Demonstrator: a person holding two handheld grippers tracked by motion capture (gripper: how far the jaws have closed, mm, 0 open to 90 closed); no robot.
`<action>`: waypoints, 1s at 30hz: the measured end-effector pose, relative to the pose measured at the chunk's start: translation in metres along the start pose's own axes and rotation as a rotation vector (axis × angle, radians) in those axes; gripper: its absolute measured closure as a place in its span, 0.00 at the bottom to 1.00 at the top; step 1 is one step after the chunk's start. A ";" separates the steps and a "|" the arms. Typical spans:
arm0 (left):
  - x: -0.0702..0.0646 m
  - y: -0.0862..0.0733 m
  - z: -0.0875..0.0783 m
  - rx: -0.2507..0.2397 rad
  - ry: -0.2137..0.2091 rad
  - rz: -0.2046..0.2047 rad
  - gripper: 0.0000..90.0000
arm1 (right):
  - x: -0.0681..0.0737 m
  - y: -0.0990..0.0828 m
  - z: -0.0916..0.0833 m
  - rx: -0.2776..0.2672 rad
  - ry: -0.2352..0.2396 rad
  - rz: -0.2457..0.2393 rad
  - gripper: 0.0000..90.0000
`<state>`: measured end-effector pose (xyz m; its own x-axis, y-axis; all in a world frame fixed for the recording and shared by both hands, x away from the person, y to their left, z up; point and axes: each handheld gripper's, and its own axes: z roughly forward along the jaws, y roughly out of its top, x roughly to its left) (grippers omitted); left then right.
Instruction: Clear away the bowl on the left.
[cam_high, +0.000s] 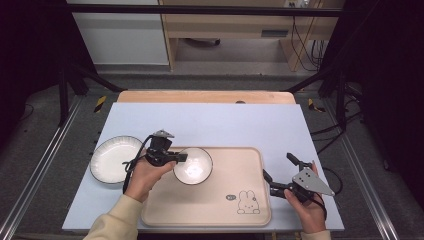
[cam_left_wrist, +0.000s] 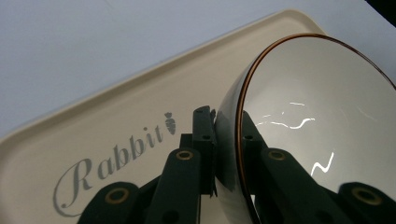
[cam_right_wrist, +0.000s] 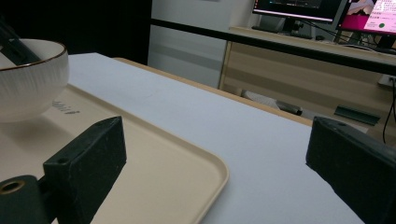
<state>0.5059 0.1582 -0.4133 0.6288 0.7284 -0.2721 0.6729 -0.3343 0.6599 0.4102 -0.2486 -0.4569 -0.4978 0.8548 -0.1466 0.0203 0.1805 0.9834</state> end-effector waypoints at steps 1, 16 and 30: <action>-0.001 0.000 0.002 0.003 -0.002 0.003 0.92 | 0.000 0.000 0.000 -0.003 0.001 -0.004 0.06; -0.016 -0.003 0.019 0.047 -0.022 0.032 0.91 | 0.000 0.000 0.001 0.000 0.000 -0.004 0.05; -0.022 -0.006 0.028 0.063 -0.042 0.045 0.92 | 0.000 -0.001 0.001 0.004 0.002 -0.003 0.05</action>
<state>0.4985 0.1273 -0.4306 0.6741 0.6864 -0.2730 0.6658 -0.4045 0.6269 0.4107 -0.2480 -0.4576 -0.4995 0.8533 -0.1497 0.0220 0.1852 0.9825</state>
